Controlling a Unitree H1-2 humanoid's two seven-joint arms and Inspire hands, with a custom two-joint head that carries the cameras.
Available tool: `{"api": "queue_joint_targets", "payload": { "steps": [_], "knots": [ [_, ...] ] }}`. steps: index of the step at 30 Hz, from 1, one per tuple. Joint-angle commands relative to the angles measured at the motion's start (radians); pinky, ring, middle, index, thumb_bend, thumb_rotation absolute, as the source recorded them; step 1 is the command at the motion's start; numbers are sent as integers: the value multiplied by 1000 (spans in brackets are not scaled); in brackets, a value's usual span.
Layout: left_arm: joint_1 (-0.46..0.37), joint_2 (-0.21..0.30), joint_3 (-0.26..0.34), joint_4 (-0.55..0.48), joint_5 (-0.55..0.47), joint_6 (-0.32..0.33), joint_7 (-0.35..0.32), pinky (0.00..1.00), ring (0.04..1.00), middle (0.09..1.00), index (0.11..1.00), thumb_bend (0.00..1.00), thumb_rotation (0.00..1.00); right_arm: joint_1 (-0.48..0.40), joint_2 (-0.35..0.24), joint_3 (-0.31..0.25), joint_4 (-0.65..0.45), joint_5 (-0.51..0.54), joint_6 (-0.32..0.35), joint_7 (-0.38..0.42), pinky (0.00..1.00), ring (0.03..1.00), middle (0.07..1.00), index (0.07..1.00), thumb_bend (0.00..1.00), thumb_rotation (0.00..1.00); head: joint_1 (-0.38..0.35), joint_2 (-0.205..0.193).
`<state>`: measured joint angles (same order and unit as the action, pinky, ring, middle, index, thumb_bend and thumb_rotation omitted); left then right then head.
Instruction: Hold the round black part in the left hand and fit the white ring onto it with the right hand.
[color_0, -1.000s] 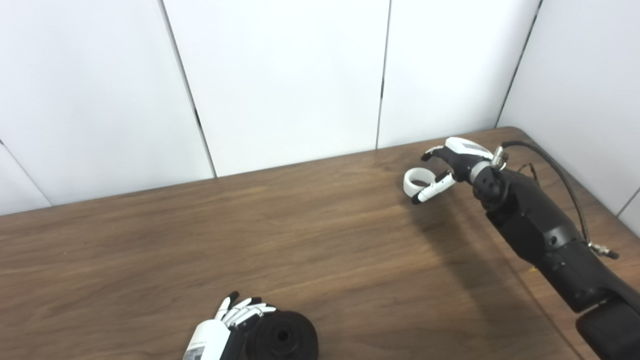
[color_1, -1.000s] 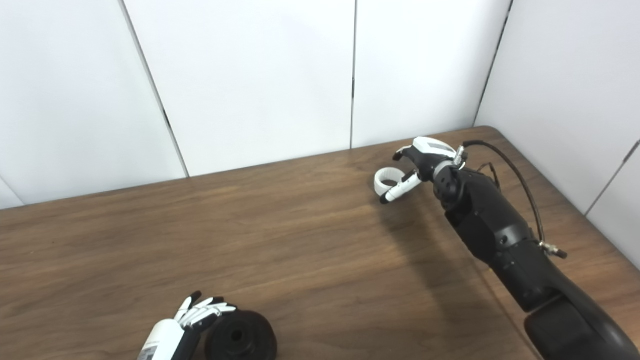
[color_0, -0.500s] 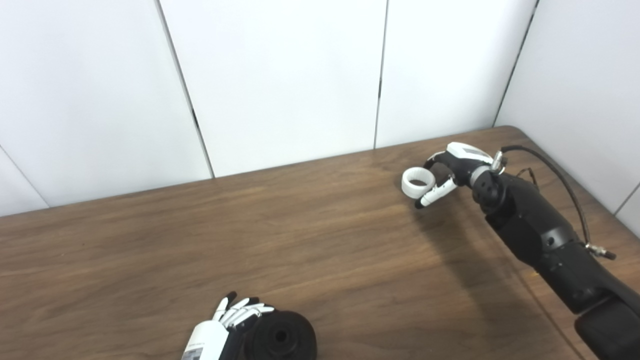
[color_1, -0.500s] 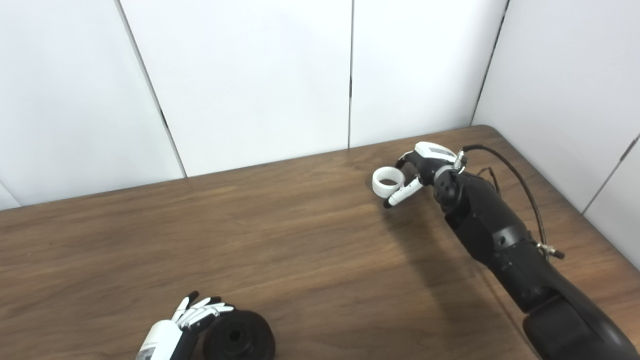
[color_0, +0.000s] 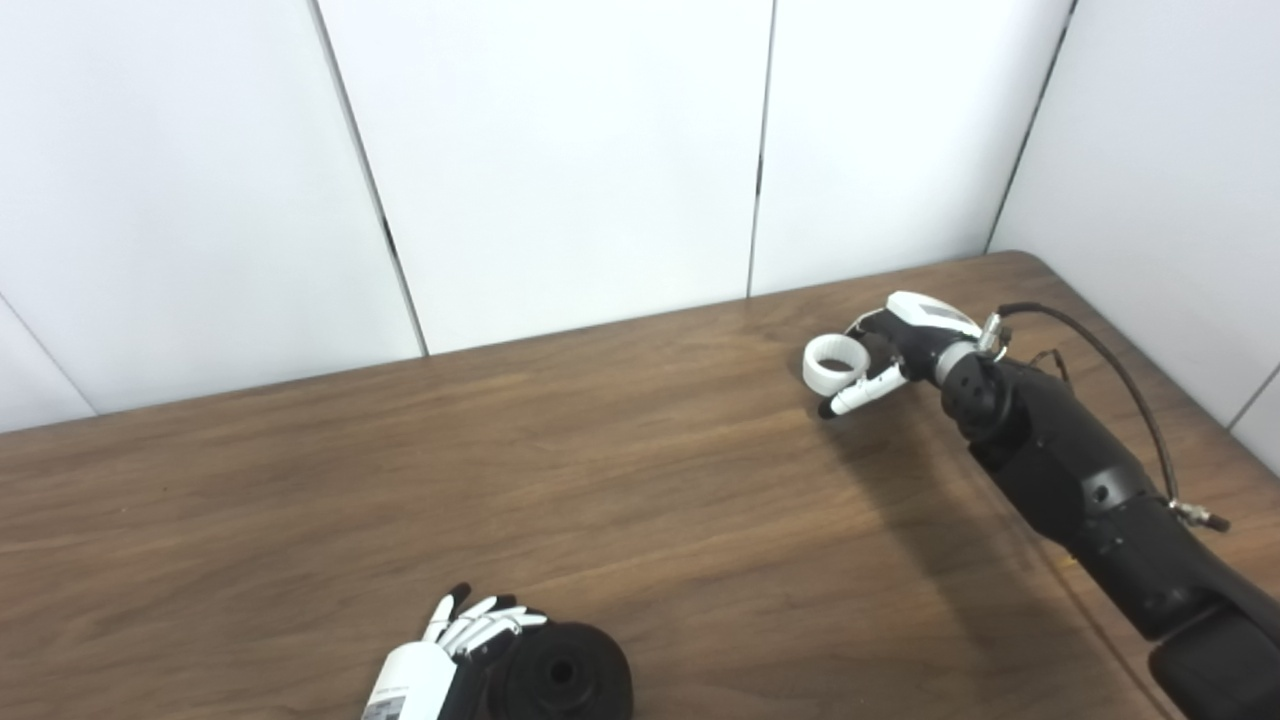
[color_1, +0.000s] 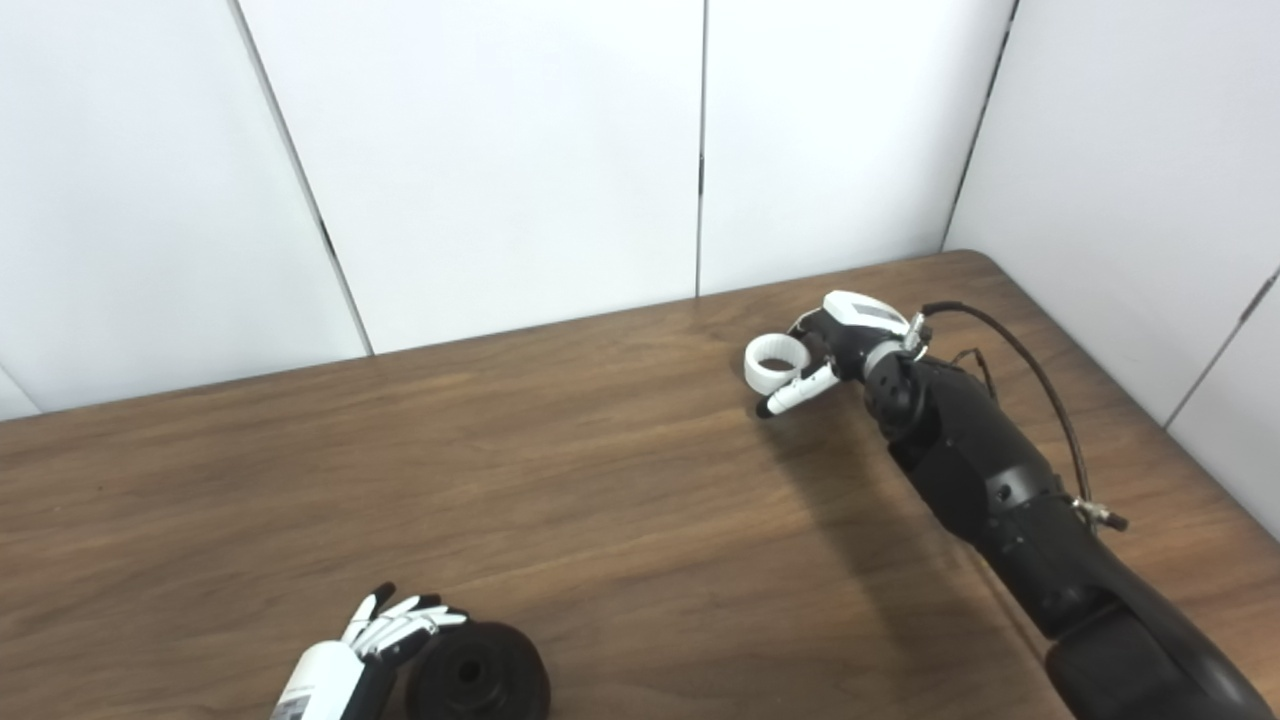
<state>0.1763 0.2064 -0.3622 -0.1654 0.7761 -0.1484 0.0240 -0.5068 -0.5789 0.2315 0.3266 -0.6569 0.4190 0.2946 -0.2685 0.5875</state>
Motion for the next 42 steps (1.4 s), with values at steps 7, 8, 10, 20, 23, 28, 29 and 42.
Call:
{"api": "queue_joint_targets", "payload": {
  "steps": [7, 8, 10, 20, 23, 28, 29, 42],
  "knots": [
    [69, -1, -30, 87, 49, 53, -21, 997, 870, 781, 485, 525, 58, -55, -20, 2, 11, -4, -59, -51, 944, 969, 884, 723, 873, 404, 24, 1],
    [68, -3, -31, 91, 51, 51, -18, 992, 867, 779, 485, 525, 59, -56, -19, 2, 14, -3, -63, -53, 941, 967, 880, 720, 871, 402, 25, 0],
    [69, -7, -32, 92, 50, 54, -17, 989, 866, 778, 485, 525, 59, -59, -15, 2, 22, -2, -65, -54, 943, 967, 878, 717, 867, 393, 25, -1],
    [68, -11, -35, 85, 52, 60, -24, 998, 869, 780, 484, 525, 59, -70, -3, 16, 35, -7, -55, -56, 933, 952, 856, 675, 797, 251, 26, 4],
    [68, -13, -35, 83, 53, 60, -22, 995, 868, 779, 484, 525, 59, -68, 0, 15, 34, -4, -54, -63, 921, 946, 852, 634, 747, 153, 26, 4],
    [69, -12, -37, 73, 55, 66, -30, 1000, 876, 782, 485, 525, 59, -63, 2, 13, 34, 5, -56, -77, 927, 944, 842, 494, 525, 132, 27, 6],
    [70, -12, -37, 73, 58, 66, -29, 1000, 877, 782, 485, 525, 59, -61, 3, 12, 32, 8, -56, -79, 927, 944, 842, 492, 522, 131, 27, 6],
    [68, -28, -40, 80, 60, 67, -14, 1000, 879, 781, 485, 525, 58, -58, -9, 19, 37, 8, -64, -75, 925, 946, 848, 488, 518, 125, 31, 22]
  ]
}}
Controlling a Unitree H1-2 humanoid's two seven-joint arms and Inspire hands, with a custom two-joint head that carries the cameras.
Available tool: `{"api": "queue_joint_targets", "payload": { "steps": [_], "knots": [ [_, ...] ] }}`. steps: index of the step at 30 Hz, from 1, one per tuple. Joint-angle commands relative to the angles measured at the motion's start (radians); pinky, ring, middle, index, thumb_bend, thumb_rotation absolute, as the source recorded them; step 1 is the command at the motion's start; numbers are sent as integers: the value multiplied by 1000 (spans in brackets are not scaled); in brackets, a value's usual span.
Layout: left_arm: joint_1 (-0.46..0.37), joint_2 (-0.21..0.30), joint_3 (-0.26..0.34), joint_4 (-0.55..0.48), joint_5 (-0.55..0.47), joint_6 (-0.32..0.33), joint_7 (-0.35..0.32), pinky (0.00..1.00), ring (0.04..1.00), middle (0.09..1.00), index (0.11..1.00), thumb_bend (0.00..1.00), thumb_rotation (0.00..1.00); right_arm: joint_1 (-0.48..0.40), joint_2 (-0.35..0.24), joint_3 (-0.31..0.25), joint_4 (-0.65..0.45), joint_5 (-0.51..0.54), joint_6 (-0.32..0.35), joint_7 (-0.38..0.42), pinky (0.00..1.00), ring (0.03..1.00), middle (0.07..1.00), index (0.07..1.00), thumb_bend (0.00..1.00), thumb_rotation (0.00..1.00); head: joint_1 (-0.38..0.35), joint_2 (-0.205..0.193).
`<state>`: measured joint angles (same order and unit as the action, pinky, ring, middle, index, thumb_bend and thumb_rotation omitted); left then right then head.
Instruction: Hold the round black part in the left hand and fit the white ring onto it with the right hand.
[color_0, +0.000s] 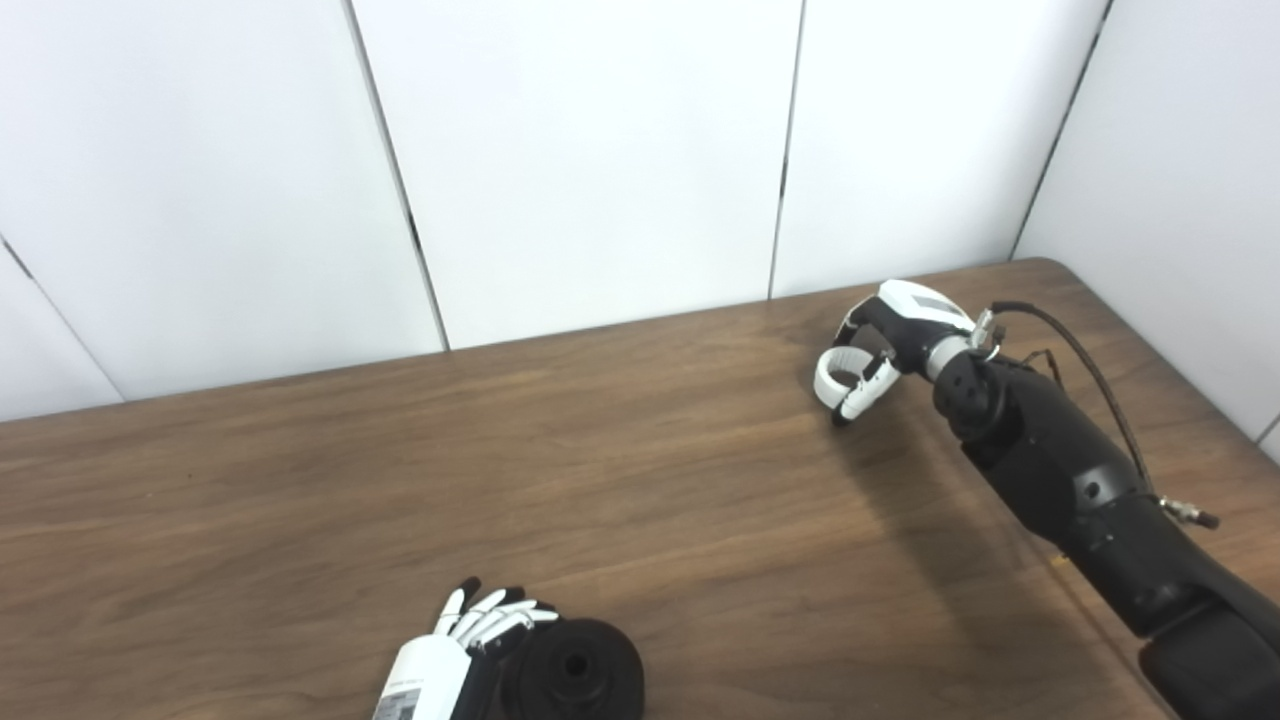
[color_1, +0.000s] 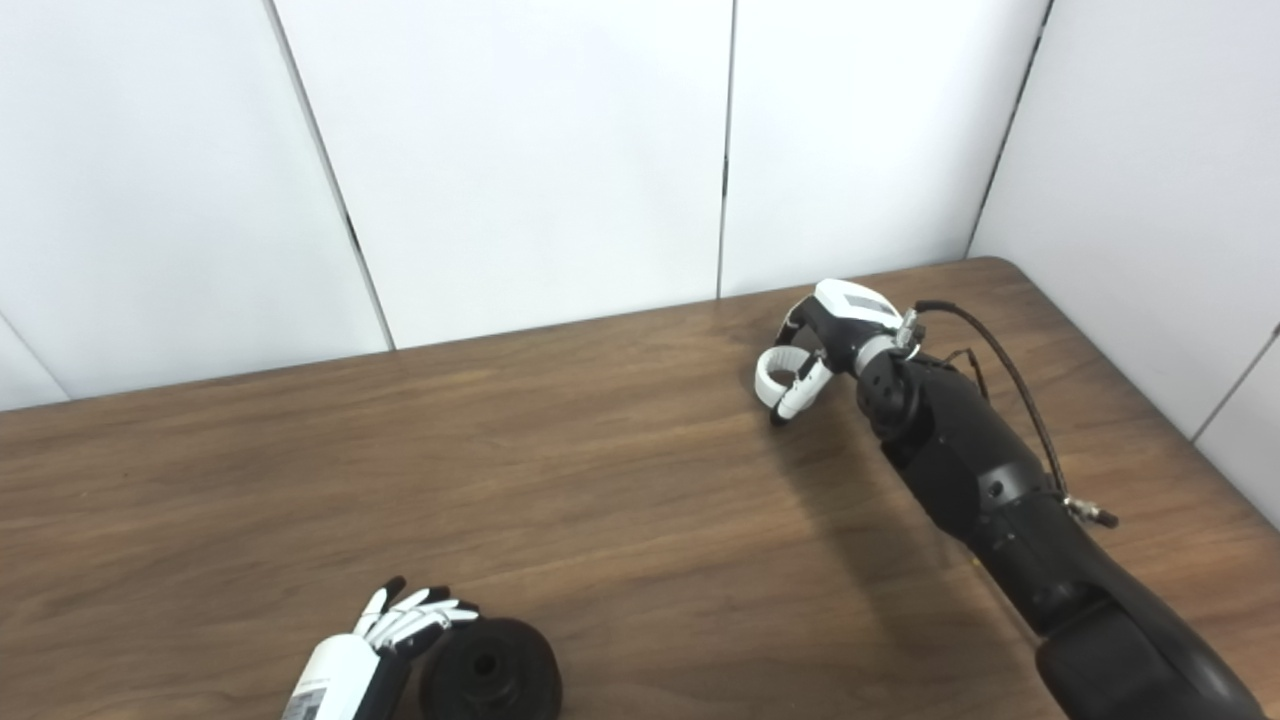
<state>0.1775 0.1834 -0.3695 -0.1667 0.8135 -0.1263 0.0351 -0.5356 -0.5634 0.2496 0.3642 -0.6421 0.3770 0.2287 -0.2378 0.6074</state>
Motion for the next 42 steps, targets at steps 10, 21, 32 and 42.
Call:
{"api": "queue_joint_targets", "payload": {
  "steps": [10, 21, 32, 42],
  "knots": [
    [65, -19, -46, 50, 45, 86, -53, 1000, 896, 804, 487, 521, 61, -22, -97, 60, -168, -38, -75, 81, 922, 950, 848, 488, 520, 127, 52, 66],
    [57, -35, -85, 5, 68, 165, -77, 1000, 899, 811, 487, 520, 62, 54, -153, -4, -570, 18, -55, 268, 1000, 955, 861, 487, 521, 128, 163, 194],
    [20, -38, -106, 4, 70, 204, -95, 1000, 894, 801, 484, 522, 57, 83, -147, -59, -906, 48, 23, 446, 1000, 957, 872, 486, 522, 131, 201, 299],
    [1, -33, -125, -1, 76, 228, -102, 1000, 895, 801, 485, 523, 58, 58, -111, -61, -1059, 78, 74, 549, 1000, 964, 868, 485, 523, 133, 206, 328]
  ]
}}
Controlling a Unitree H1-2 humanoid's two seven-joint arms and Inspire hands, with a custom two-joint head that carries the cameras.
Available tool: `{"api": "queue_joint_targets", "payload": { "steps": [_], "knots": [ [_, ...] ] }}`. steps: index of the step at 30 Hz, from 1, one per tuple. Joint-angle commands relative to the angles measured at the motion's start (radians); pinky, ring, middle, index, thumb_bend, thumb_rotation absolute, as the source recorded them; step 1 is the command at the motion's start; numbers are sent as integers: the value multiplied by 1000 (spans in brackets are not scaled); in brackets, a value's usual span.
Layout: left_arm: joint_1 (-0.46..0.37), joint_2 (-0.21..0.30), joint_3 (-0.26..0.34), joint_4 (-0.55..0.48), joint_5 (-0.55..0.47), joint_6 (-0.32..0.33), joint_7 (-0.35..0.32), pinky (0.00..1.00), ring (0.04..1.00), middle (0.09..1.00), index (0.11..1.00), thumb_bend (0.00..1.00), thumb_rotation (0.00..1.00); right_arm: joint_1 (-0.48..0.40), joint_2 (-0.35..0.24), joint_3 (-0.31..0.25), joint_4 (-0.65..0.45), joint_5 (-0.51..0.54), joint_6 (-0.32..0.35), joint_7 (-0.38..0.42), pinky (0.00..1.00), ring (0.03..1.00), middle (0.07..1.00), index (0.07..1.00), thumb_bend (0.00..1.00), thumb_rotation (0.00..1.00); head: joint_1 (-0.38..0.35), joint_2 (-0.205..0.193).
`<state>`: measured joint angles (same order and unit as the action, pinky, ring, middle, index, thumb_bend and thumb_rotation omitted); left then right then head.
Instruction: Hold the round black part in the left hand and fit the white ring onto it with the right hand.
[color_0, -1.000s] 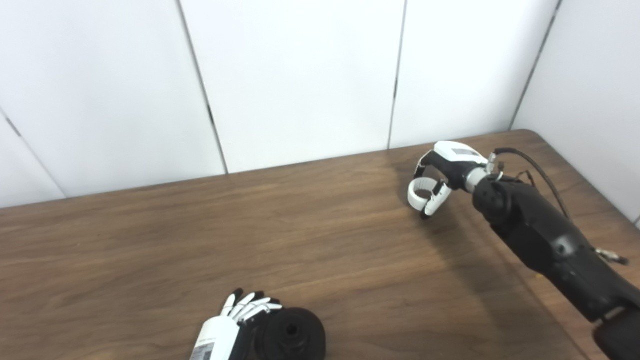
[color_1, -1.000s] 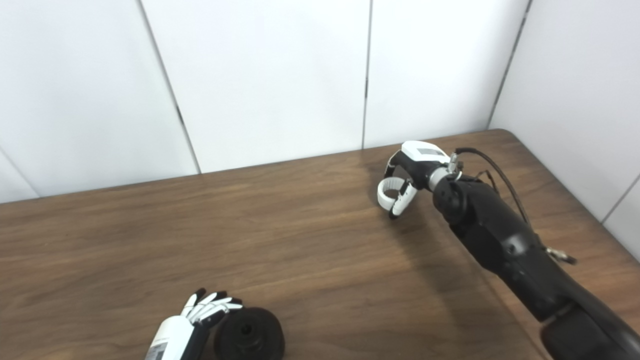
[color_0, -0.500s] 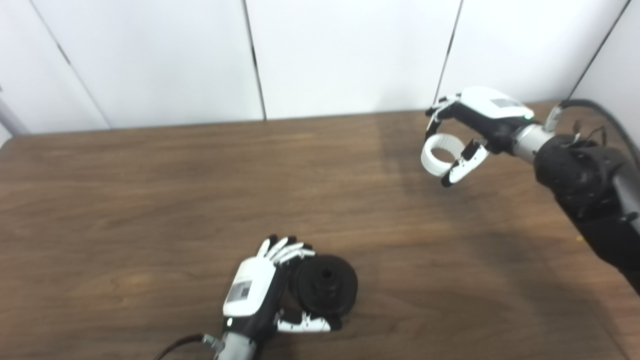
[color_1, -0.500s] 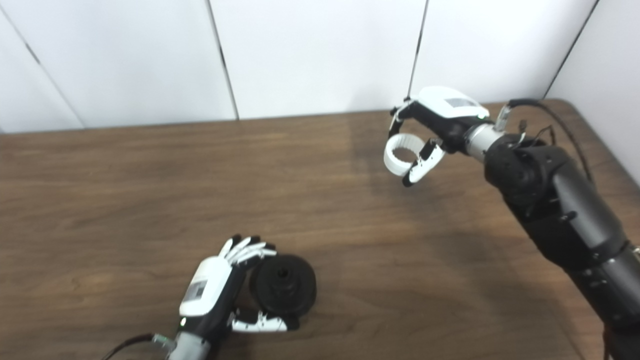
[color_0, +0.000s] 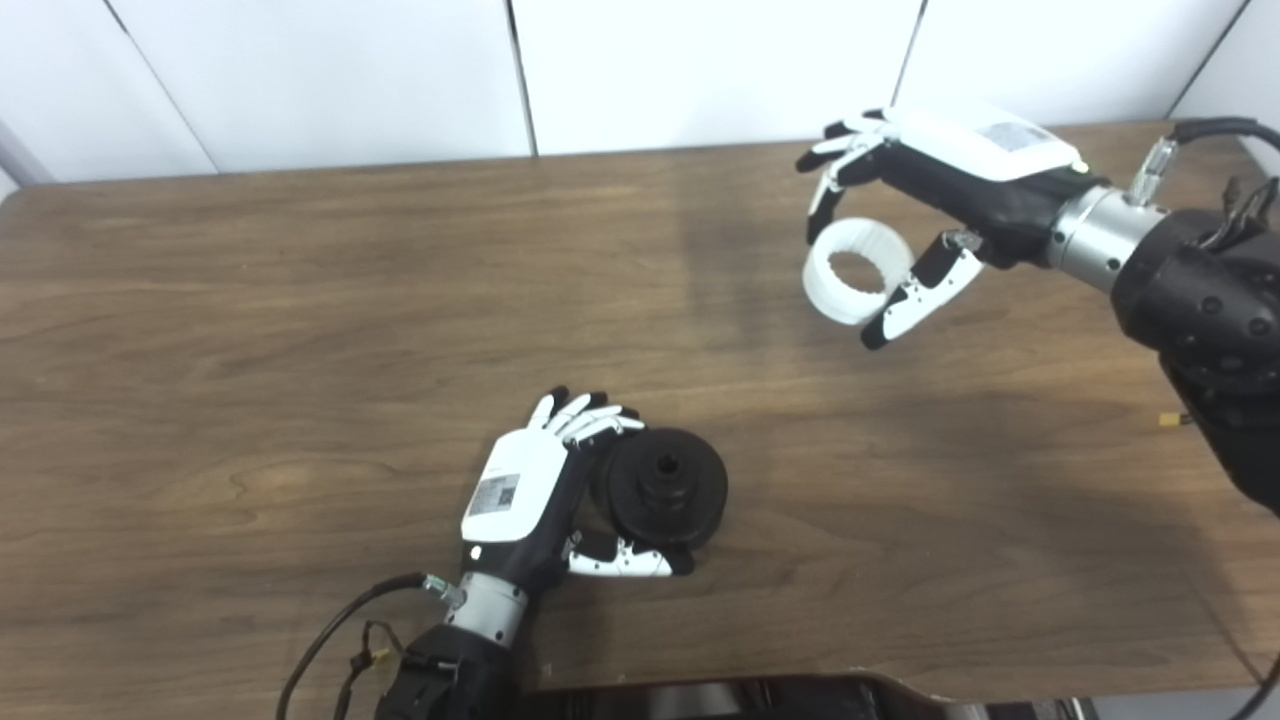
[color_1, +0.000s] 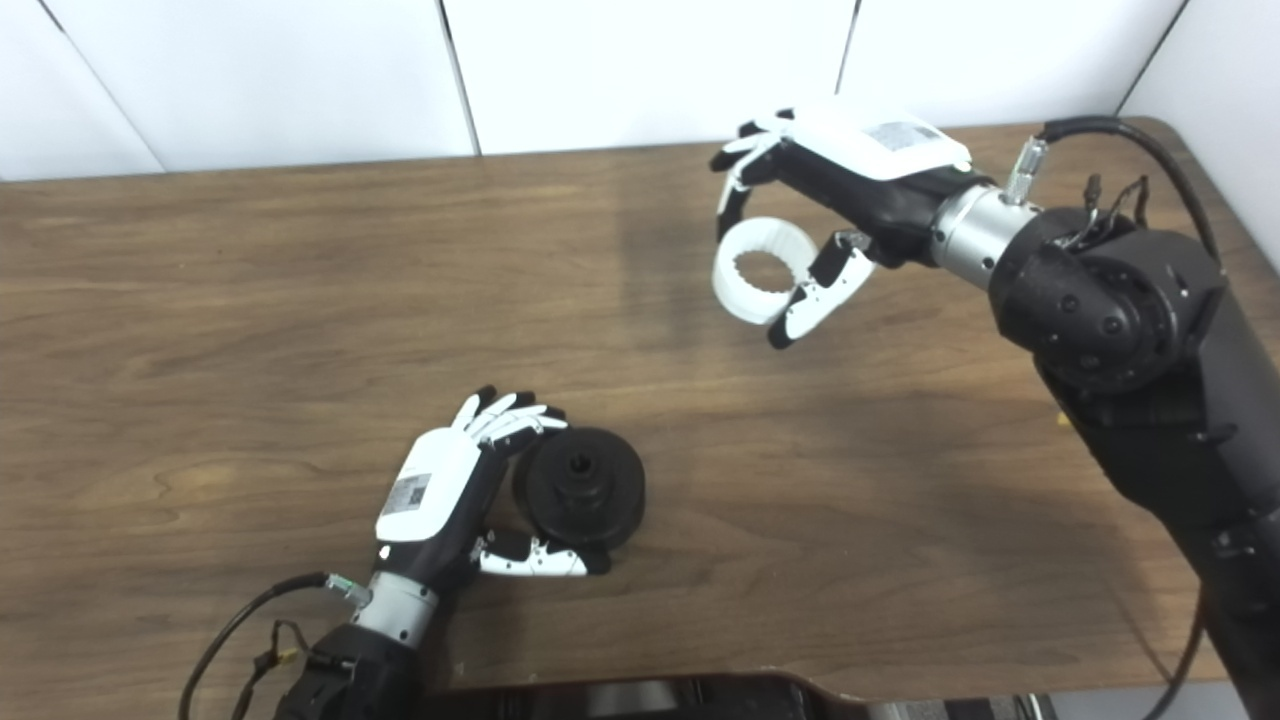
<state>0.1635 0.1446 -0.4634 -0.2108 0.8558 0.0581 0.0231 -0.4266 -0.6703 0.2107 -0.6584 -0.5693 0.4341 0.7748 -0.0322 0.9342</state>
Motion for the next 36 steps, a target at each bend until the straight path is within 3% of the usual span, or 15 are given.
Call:
{"api": "queue_joint_targets", "payload": {
  "steps": [1, 9, 13, 29, 36],
  "knots": [
    [14, 7, -33, 42, 34, 47, -93, 1000, 896, 802, 485, 522, 58, -53, 1, -23, -50, 8, 23, 10, 1000, 965, 865, 485, 523, 133, 1, 4],
    [3, 8, -47, 44, 48, 64, -99, 1000, 897, 803, 485, 522, 59, -58, 75, -32, -144, -18, 35, 116, 1000, 956, 859, 484, 524, 134, 9, 6],
    [0, 6, -50, 49, 51, 73, -107, 1000, 900, 803, 485, 522, 59, -53, 113, -9, -180, -47, 34, 164, 1000, 953, 854, 483, 524, 134, 16, 3],
    [-13, 7, -73, 53, 85, 106, -123, 1000, 913, 811, 484, 522, 60, -27, 154, 52, -195, -56, 19, 172, 1000, 976, 863, 483, 526, 139, 24, -9],
    [-11, -2, -74, 68, 76, 108, -107, 1000, 917, 810, 484, 523, 59, 2, 179, 100, -180, -70, -23, 159, 1000, 981, 867, 483, 525, 139, 26, -14]
  ]
}}
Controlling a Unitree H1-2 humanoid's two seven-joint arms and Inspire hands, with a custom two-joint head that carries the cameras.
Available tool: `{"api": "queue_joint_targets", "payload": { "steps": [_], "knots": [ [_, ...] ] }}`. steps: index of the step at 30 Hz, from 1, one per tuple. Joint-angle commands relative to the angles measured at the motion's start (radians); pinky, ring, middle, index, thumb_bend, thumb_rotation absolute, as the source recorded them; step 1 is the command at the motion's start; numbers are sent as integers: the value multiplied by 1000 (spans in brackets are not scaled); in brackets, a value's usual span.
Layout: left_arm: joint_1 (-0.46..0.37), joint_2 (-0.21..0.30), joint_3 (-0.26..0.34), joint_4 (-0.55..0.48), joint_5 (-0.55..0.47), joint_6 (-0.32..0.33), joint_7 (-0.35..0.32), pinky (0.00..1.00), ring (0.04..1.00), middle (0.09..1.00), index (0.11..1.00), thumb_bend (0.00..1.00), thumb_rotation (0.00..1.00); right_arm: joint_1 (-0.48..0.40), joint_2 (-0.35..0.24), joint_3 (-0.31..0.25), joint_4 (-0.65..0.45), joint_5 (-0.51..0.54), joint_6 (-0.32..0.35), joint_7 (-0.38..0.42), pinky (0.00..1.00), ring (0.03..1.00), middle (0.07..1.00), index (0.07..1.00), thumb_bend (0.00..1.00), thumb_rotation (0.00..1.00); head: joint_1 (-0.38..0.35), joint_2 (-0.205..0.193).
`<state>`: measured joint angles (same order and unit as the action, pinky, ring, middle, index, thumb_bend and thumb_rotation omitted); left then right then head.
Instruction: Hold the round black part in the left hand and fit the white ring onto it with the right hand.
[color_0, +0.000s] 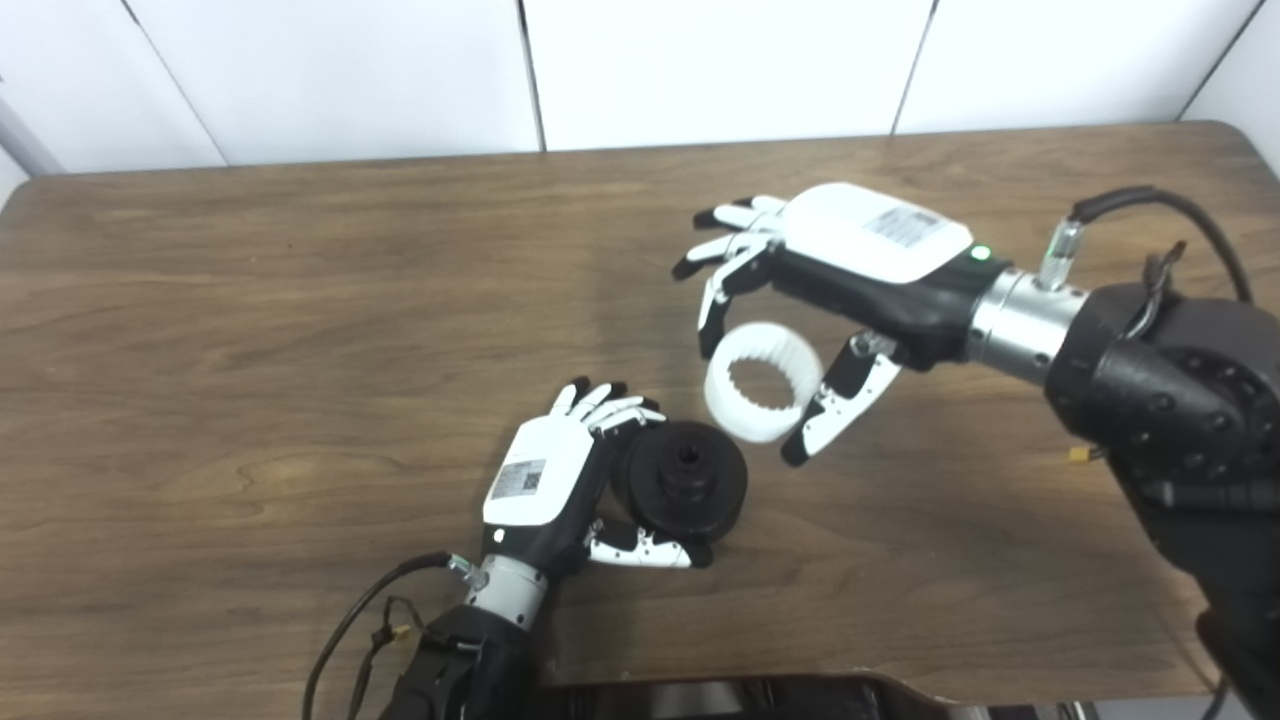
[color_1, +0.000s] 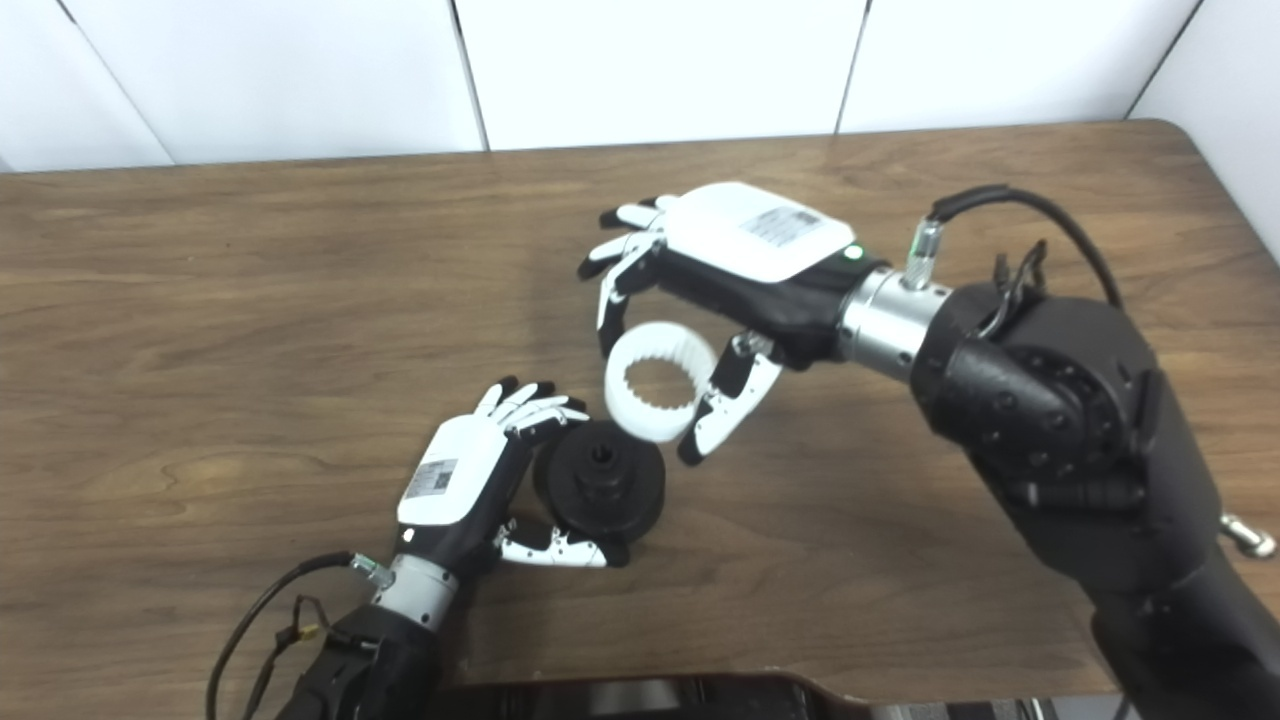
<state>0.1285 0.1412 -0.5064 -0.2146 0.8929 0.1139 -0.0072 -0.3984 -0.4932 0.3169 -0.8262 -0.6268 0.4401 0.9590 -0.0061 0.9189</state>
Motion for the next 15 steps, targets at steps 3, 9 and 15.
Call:
{"api": "queue_joint_targets", "payload": {
  "steps": [3, 9, 15],
  "knots": [
    [23, 2, -32, 68, 42, 52, -77, 1000, 917, 813, 485, 523, 60, -13, 15, 13, -4, -32, -48, -27, 1000, 977, 862, 484, 525, 139, 2, -1],
    [20, -2, -31, 72, 40, 53, -72, 1000, 918, 812, 484, 523, 60, 9, 51, 51, 19, -76, -94, -35, 1000, 977, 858, 484, 525, 137, -5, -3],
    [17, -2, -37, 71, 39, 50, -70, 1000, 921, 824, 484, 523, 60, 37, 68, 52, 34, -82, -125, -44, 1000, 980, 863, 484, 525, 137, 11, -10]
  ]
}}
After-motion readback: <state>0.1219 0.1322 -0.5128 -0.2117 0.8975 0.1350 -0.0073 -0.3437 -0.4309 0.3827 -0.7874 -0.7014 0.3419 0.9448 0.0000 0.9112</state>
